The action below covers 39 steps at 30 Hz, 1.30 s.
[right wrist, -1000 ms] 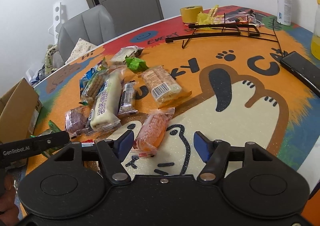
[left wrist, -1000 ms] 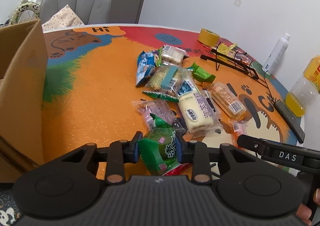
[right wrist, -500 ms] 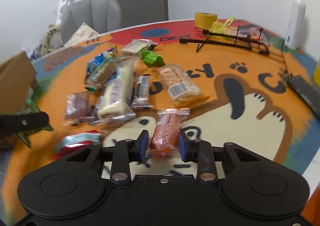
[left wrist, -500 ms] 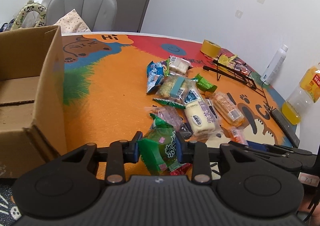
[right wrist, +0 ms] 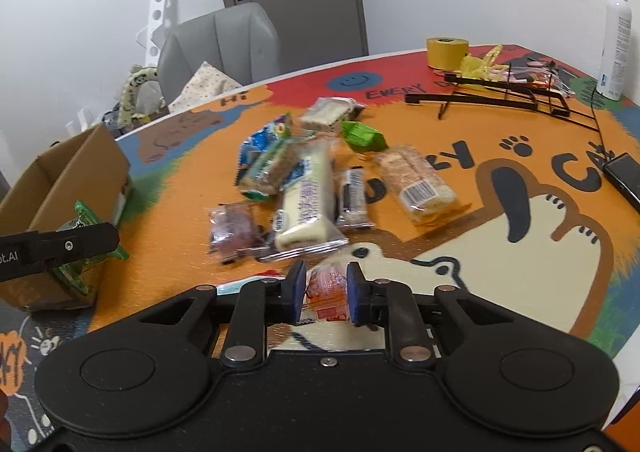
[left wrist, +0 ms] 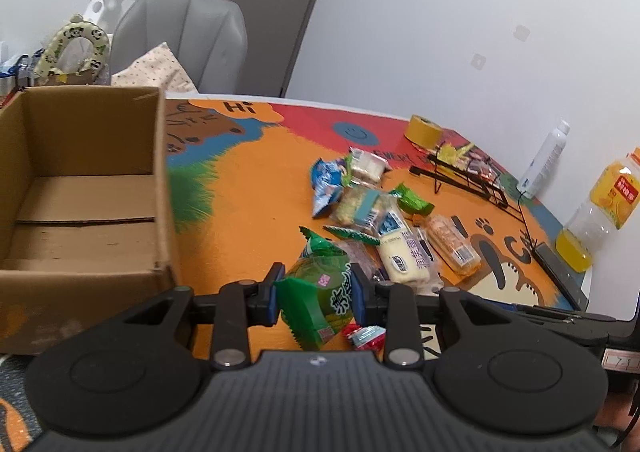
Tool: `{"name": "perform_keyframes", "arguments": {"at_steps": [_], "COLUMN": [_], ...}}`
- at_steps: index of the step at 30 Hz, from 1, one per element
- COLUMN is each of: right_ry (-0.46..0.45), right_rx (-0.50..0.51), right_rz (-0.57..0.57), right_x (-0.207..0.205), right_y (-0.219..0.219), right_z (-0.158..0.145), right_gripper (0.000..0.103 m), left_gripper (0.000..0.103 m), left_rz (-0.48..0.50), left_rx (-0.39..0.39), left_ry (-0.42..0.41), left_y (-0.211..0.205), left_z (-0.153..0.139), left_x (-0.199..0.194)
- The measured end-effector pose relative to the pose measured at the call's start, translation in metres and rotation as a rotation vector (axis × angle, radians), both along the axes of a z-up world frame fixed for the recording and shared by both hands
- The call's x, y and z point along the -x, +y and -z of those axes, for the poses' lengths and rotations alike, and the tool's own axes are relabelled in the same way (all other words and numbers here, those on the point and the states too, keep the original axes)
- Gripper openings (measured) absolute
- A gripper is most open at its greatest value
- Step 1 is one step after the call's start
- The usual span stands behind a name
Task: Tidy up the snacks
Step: 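Carry both snacks over the cardboard box and open both grippers to drop them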
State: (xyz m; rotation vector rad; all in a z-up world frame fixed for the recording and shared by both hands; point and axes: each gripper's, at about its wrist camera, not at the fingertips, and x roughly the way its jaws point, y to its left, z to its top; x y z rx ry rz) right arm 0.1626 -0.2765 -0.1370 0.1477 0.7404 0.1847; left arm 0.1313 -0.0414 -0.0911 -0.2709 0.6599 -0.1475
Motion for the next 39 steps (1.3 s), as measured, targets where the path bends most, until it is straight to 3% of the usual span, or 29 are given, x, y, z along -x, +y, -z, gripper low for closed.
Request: {"name": "perform_keyframes", "arguments": {"at_steps": [23,39], "right_ry": [-0.073,-0.135], "right_rx": [-0.107,-0.088], "right_rz": [-0.099,-0.186], "right_x": [0.005,-0.001], "right_y": [0.035,0.088], "right_z": [-0.035,-0.064], "right_gripper": [0.018,0.018], "left_gripper": [0.032,0.032], "left_rz": [-0.120,-0.244], "left_rx": [-0.027,-0.012], "left_ry": [-0.094,-0.106], "left_y": [0.052,0.111], "left_z": [-0.042,-0.046], "left_x": [0.036,0.042]}}
